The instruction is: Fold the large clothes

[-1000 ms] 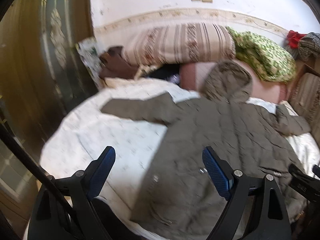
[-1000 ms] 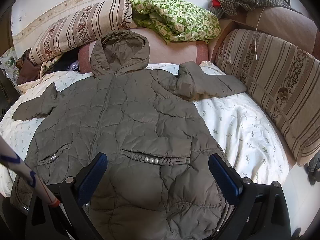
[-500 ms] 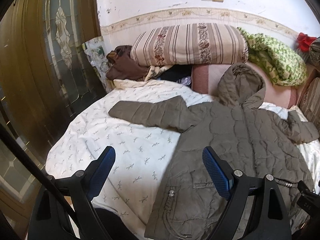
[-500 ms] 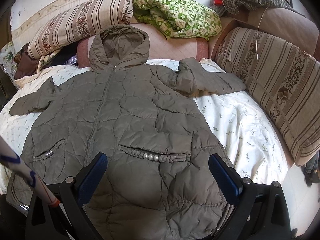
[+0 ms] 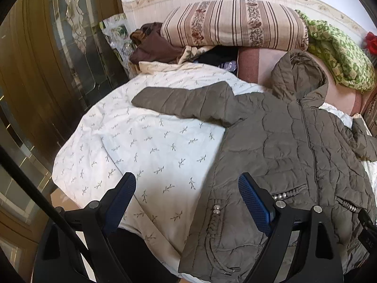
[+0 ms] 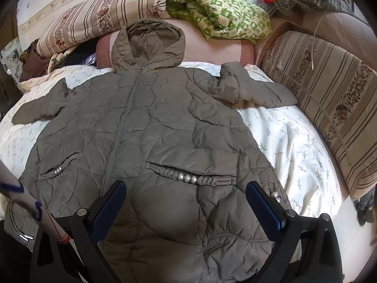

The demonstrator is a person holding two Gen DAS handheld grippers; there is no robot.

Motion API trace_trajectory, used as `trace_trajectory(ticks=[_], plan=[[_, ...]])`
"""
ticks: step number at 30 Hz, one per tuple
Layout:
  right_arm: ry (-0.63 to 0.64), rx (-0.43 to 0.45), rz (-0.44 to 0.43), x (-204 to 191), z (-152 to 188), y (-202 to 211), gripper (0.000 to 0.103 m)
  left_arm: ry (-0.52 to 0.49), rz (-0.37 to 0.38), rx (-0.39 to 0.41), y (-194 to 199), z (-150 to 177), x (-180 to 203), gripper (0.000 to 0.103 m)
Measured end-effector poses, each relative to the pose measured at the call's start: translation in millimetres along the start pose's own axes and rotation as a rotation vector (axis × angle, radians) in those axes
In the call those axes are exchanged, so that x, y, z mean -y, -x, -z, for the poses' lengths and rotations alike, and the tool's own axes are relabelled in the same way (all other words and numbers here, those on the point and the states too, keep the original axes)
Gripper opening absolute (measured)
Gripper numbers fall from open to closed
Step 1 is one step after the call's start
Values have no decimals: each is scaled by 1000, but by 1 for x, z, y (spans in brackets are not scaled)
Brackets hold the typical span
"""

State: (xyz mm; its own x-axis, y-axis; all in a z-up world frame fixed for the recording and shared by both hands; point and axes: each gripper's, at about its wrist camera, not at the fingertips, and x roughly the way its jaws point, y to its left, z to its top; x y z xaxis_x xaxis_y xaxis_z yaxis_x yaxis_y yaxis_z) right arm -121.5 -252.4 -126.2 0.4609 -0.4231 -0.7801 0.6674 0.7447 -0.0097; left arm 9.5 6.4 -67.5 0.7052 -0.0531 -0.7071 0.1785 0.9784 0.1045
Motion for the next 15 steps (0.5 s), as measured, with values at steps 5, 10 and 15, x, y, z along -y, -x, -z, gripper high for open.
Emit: trace_trajectory(ticks=[5, 10, 15], plan=[[25, -6, -2, -8, 0, -1, 103, -1, 3, -31, -14, 2, -4, 88], [51, -18, -4, -17, -2, -4, 103, 9, 8, -60, -27, 2, -13, 88], [74, -31, -5, -29, -2, -6, 103, 29, 8, -89, -41, 5, -24, 88]])
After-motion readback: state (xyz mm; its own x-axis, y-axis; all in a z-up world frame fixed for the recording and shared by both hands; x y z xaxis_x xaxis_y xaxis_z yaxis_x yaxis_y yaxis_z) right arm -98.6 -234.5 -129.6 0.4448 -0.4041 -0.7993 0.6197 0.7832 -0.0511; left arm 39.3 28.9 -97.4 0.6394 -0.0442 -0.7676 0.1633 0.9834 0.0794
